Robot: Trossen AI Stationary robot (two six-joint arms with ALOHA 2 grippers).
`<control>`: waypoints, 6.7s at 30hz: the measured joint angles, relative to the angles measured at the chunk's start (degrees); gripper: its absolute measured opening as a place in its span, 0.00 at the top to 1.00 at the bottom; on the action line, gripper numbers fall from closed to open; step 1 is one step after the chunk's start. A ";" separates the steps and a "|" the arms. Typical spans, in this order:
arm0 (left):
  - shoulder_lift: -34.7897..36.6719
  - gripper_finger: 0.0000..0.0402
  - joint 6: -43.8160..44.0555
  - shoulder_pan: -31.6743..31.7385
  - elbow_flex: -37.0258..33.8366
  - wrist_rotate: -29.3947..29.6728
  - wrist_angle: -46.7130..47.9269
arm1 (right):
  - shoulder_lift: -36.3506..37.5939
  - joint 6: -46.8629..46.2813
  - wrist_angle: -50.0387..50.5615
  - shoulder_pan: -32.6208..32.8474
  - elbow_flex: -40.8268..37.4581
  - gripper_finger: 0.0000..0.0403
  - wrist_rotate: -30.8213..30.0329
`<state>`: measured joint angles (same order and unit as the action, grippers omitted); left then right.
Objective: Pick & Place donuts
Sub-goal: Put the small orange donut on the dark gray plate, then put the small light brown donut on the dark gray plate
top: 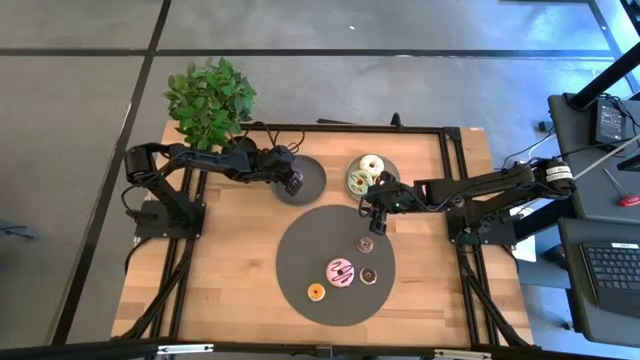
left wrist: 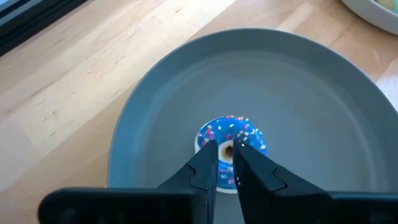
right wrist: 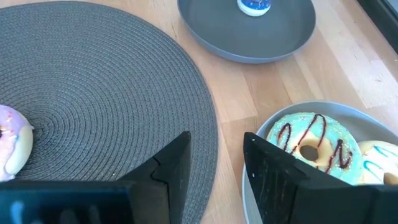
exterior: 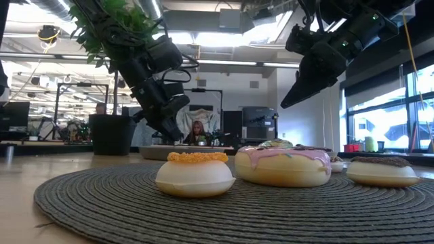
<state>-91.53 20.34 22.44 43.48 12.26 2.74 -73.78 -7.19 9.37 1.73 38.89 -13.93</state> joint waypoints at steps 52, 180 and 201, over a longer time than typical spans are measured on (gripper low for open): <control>1.37 0.67 -11.29 -44.41 6.29 -11.30 -16.60 | 0.00 -9.35 -1.36 0.01 -0.07 0.63 -0.04; 1.95 0.74 10.53 -9.20 -10.34 7.31 -10.05 | -7.17 -4.06 -6.95 1.12 -0.03 0.63 -0.02; 3.39 0.71 -1.62 -13.34 -6.12 -11.71 -22.76 | -7.17 -0.04 0.28 2.38 0.04 0.63 21.74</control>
<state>-88.14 18.72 9.10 37.37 0.55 -20.02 -80.95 -7.23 9.64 4.11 38.94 7.81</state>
